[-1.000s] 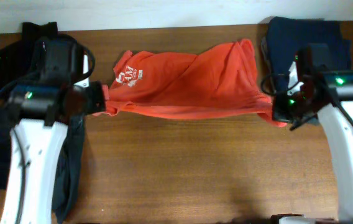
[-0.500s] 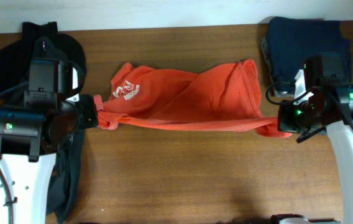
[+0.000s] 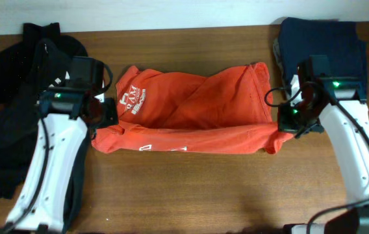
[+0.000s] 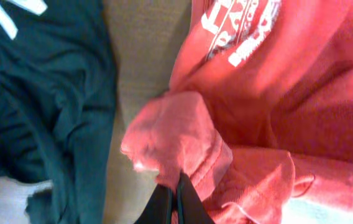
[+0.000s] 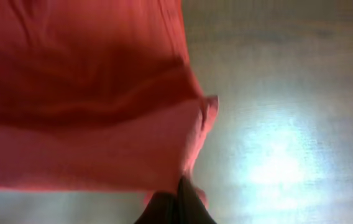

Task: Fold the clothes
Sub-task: 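Fold the near hem up toward the collar with both grippers and release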

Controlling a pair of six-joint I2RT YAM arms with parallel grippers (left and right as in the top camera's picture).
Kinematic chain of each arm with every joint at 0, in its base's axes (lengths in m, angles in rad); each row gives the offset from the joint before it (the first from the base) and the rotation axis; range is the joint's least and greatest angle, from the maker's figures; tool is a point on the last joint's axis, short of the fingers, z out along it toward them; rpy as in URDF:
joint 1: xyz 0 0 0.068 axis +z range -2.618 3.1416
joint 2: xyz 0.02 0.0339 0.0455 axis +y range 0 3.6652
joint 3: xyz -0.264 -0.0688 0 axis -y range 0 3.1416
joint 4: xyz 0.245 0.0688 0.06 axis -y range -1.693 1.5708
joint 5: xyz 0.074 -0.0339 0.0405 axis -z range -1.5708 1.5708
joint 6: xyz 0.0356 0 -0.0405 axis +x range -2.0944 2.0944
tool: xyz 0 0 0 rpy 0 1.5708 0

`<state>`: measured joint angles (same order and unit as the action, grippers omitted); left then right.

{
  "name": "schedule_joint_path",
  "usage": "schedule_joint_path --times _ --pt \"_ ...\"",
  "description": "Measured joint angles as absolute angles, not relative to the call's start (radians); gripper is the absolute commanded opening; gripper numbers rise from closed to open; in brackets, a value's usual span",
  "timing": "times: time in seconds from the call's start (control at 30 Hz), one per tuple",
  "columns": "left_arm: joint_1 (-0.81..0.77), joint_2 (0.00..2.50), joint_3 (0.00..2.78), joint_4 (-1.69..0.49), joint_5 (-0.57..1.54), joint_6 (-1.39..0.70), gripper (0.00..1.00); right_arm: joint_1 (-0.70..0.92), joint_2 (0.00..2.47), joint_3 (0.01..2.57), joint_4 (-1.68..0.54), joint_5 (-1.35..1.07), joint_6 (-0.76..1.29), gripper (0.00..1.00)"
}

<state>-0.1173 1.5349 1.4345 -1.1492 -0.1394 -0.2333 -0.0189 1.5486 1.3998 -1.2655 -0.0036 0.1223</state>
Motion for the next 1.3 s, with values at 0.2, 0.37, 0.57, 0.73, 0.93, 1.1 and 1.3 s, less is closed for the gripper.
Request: schedule_joint_path --times 0.2,0.37,0.57,0.73,0.93,1.1,1.3 --pt "-0.117 1.655 1.431 -1.058 -0.14 -0.245 0.01 -0.019 1.645 1.398 -1.132 -0.017 0.109 0.04" --pt "-0.117 1.76 1.43 -1.015 -0.14 -0.252 0.01 -0.019 1.752 1.396 -1.084 -0.033 0.105 0.04" --pt "-0.117 1.845 1.43 -0.899 -0.141 -0.252 0.01 -0.019 1.871 1.393 -1.009 -0.038 0.105 0.04" --pt "-0.117 1.9 1.43 -0.826 -0.146 -0.252 0.02 -0.019 1.886 1.392 -0.963 -0.042 0.104 0.04" --pt "-0.117 1.906 1.43 -0.795 -0.147 -0.255 0.06 -0.019 1.886 1.391 -0.943 -0.043 0.105 0.05" --pt "-0.117 1.906 1.43 -0.794 -0.147 -0.256 0.65 -0.019 1.886 1.391 -0.937 -0.045 0.104 0.9" --pt "-0.117 1.909 1.486 -0.879 -0.119 -0.248 0.84 -0.019 1.886 1.461 -1.039 -0.096 0.101 0.9"
